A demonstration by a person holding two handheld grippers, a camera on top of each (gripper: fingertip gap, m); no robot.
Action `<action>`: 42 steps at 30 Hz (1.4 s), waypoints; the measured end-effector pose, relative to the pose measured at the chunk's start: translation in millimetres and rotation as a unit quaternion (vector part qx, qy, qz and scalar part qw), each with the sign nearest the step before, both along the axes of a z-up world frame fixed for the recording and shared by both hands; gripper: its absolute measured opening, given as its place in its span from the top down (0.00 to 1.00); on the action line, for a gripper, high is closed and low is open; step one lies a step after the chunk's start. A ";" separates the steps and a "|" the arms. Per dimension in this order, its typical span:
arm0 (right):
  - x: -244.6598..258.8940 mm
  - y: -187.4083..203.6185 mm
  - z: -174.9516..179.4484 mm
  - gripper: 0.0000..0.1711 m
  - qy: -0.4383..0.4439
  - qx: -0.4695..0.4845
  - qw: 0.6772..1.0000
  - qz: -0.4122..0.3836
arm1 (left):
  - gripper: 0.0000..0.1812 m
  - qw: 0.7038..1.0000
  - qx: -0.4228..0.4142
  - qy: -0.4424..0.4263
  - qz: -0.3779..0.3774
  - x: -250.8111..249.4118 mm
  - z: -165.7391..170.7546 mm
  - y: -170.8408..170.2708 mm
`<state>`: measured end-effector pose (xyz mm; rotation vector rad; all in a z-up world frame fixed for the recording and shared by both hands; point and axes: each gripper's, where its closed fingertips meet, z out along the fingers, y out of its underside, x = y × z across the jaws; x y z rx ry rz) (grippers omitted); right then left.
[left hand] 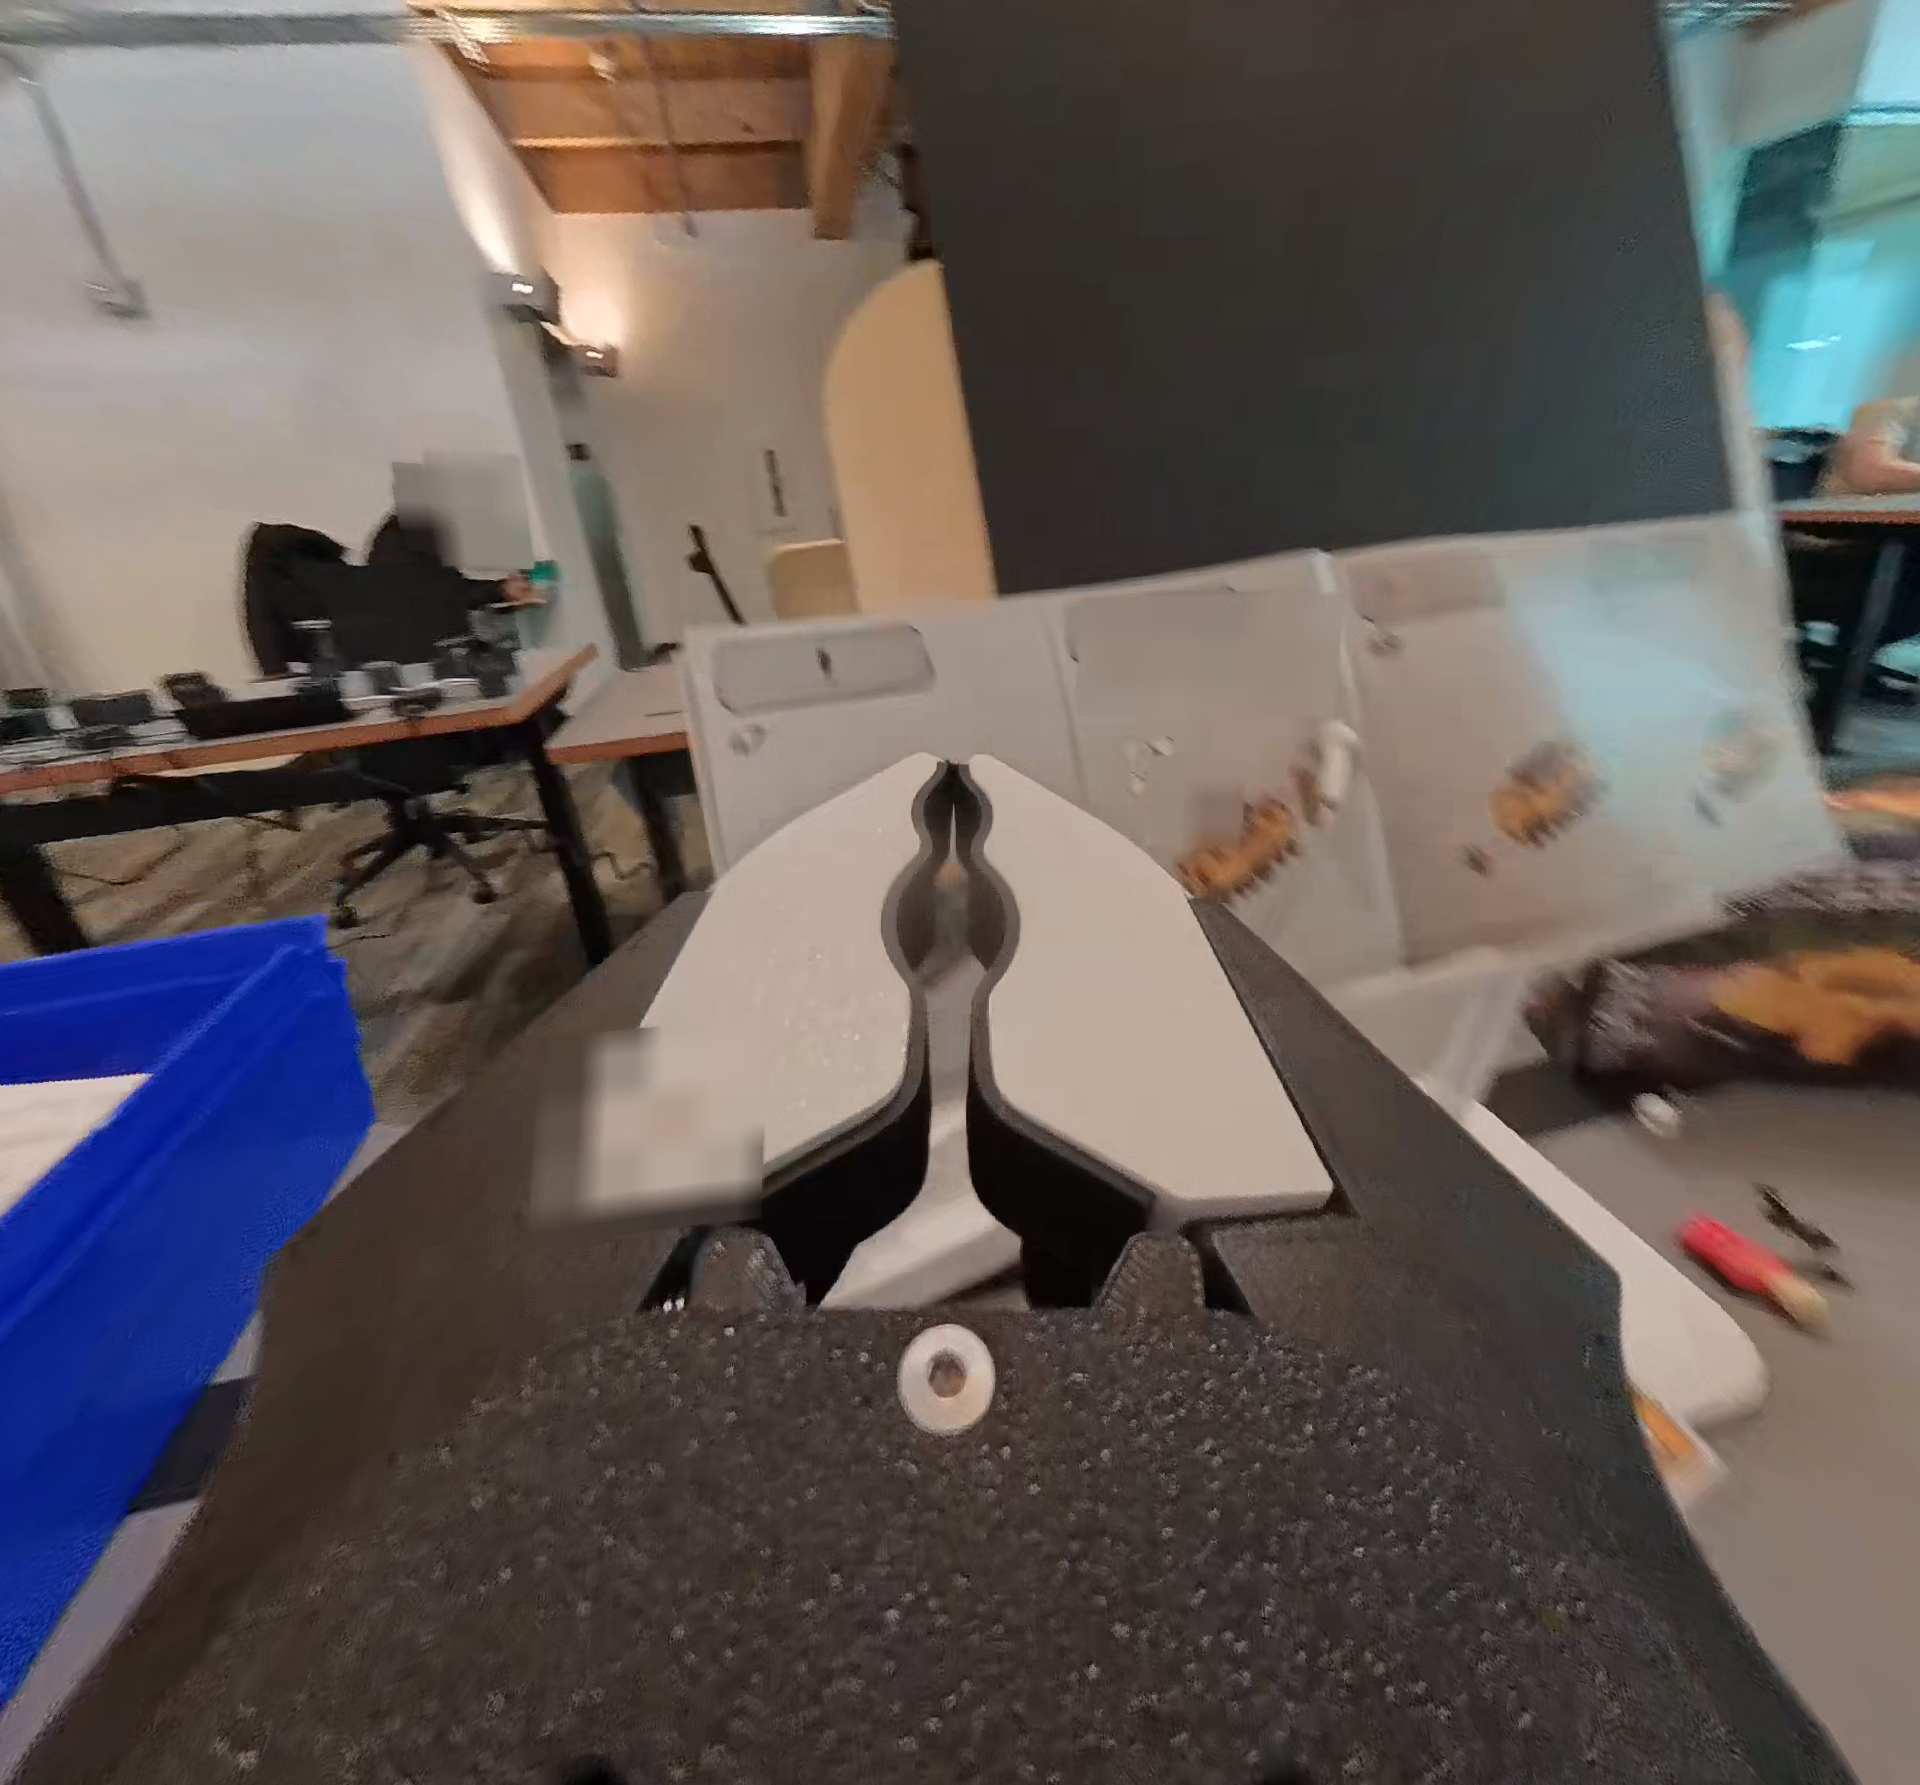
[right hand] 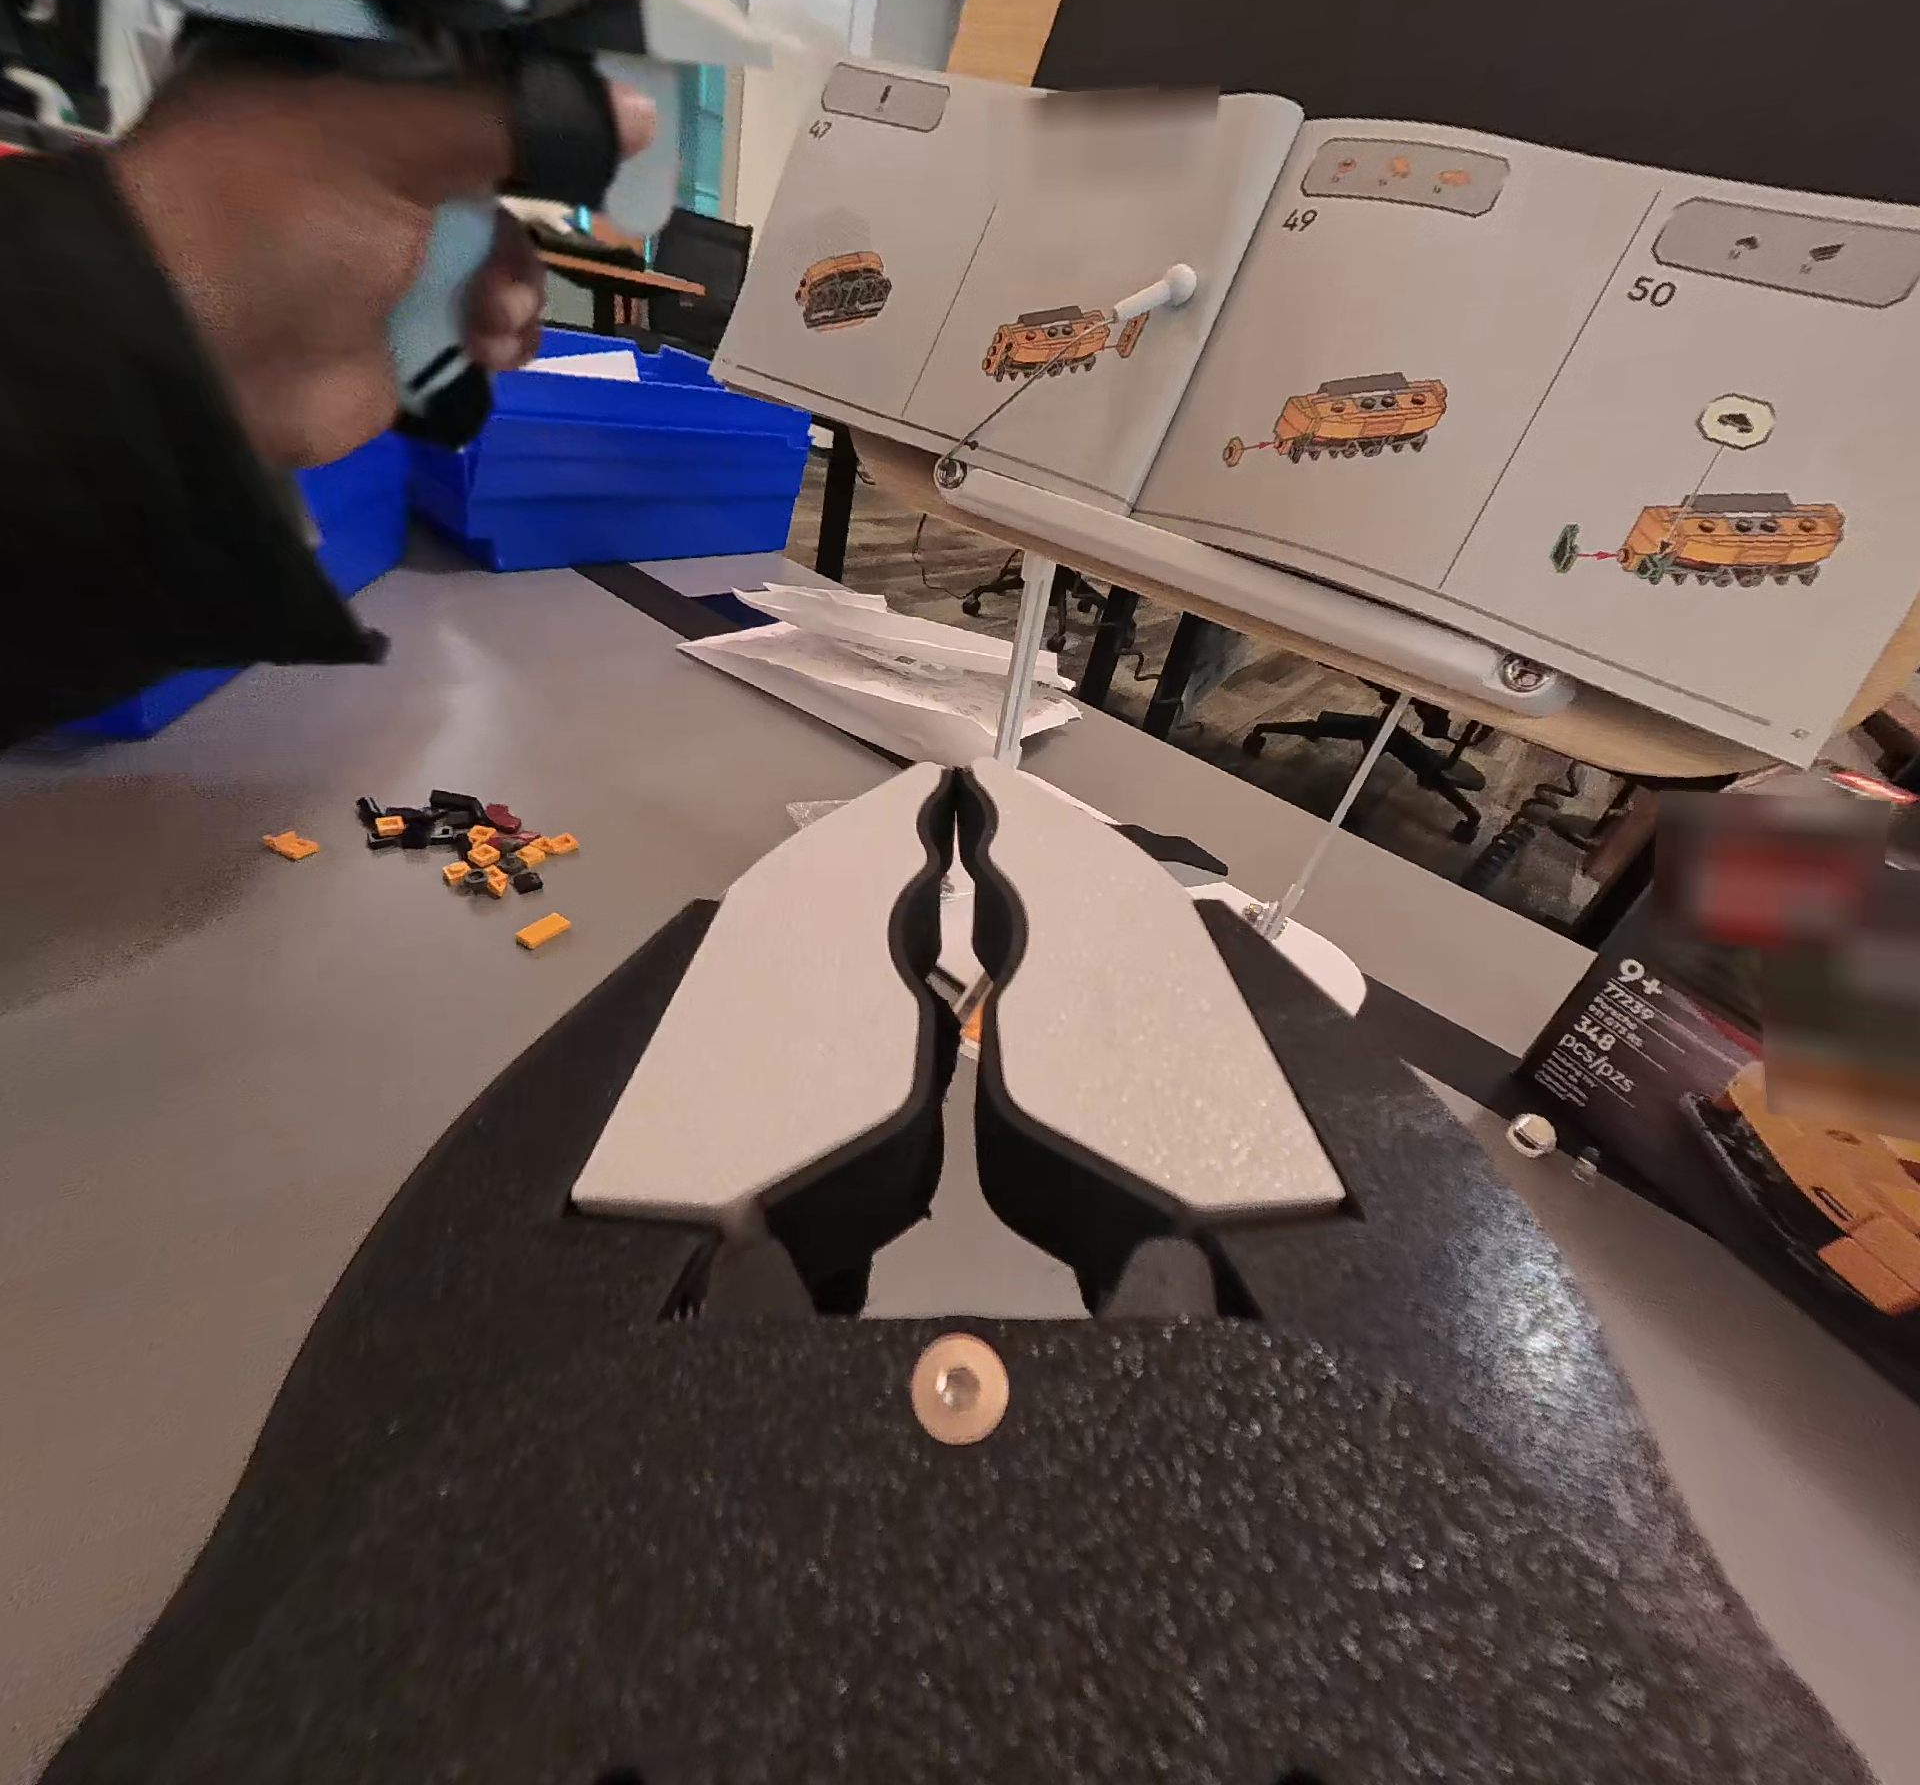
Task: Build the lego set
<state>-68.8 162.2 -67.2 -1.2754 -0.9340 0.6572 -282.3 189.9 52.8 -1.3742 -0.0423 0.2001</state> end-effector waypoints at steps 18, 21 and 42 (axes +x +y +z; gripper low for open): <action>2.8 8.0 -6.3 1.00 0.016 -0.047 0.999 0.008 | 1.00 0.997 0.061 -0.031 0.028 -25.9 13.3 18.2; 3.1 7.5 -6.6 1.00 0.010 -0.041 0.999 0.008 | 1.00 0.998 0.056 -0.029 0.016 -18.6 11.8 19.6; 8.7 14.1 -9.8 0.99 0.008 -0.052 0.999 -0.012 | 1.00 0.981 -0.022 0.112 -0.155 40.9 44.5 -128.4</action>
